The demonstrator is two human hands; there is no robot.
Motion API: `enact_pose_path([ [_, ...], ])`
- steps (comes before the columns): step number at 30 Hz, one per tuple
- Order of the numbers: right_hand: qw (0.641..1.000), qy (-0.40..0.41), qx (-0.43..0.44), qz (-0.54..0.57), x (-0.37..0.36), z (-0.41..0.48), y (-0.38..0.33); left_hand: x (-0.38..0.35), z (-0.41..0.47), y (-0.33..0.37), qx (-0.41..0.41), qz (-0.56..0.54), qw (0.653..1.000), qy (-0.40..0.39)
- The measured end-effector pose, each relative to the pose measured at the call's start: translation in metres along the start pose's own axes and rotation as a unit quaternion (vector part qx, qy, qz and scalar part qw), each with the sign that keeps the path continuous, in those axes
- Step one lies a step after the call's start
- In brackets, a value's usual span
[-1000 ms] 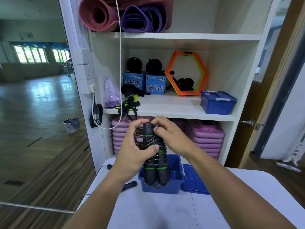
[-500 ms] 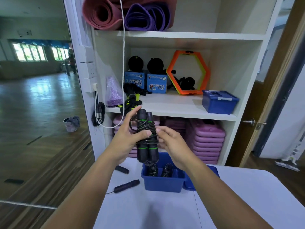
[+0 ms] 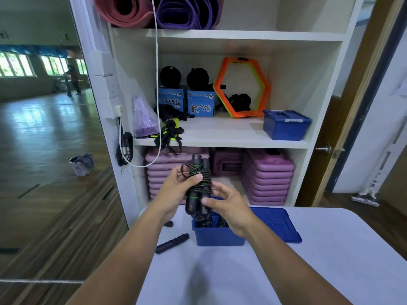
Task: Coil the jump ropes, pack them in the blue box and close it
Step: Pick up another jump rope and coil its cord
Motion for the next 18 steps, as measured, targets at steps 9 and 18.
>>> enact_pose_path([
  [9, 0.997, 0.051, -0.055, 0.016, 0.008, 0.021, 0.037, 0.009, 0.022, -0.028, 0.082, -0.018, 0.996, -0.036],
  [18, 0.993, 0.060, -0.099, 0.023, 0.049, 0.056, 0.082, 0.011, 0.064, -0.075, 0.164, 0.005, 0.986, -0.028],
])
Point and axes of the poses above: each hand's wrist, its own z-axis towards the middle knuckle, its own x-axis out of the back of the hand, y = z × x, the point moved 7 cm from there along z, towards the middle knuckle, and after that the axes turned 14 degrees about -z, right-handed, at the moved point
